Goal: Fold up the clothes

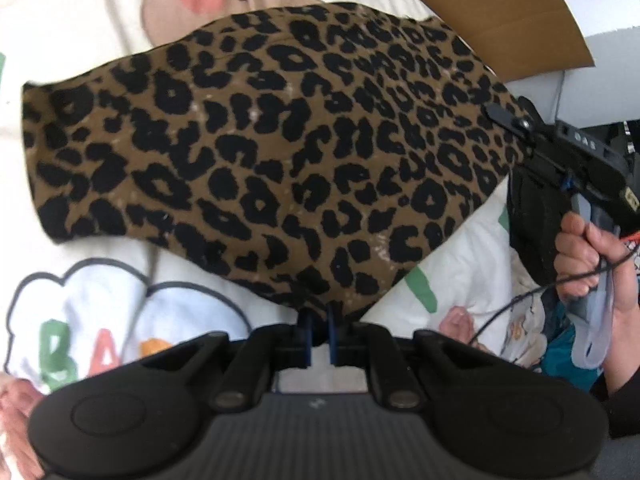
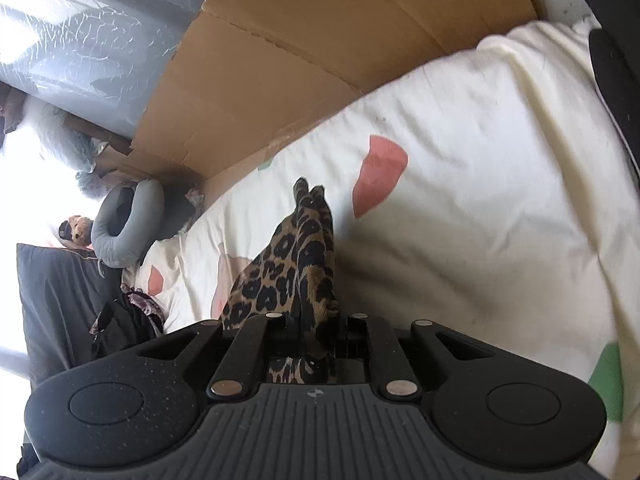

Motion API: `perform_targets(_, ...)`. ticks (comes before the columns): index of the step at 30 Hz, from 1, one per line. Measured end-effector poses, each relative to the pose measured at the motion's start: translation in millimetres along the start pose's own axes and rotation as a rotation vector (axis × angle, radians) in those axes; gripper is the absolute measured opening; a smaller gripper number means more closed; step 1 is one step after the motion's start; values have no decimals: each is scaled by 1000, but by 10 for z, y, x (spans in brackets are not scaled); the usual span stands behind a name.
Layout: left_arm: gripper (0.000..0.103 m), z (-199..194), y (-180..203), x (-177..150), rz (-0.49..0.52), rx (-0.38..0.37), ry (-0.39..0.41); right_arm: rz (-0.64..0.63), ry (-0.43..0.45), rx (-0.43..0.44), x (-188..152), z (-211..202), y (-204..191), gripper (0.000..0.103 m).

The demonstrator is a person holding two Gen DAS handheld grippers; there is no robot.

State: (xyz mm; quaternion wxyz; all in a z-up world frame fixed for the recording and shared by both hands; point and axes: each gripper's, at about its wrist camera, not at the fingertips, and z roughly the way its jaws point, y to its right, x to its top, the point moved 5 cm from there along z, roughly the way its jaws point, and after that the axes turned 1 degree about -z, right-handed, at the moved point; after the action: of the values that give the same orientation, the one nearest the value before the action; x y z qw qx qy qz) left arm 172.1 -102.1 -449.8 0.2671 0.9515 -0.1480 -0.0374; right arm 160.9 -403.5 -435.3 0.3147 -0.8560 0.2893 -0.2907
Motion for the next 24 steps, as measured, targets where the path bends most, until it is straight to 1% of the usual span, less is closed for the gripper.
perform_targets(4,7,25,103,-41,7,-15,4,-15,12,-11,102,5,8,8)
perform_targets(11,7,142,461,-91,76,-63,-2,-37,49,-19,360,-17,-13,8)
perform_targets(18,7,311,568,-142,51,-83,-10,-60,52,-49,497,57,22,8)
perform_targets(21,7,388,548,-214,32,-109,-21,-63,46,-77,507,103,90,8)
perform_targets(24,7,444,520,-308,31,-104,-58,-56,37,-113,472,153,211,10)
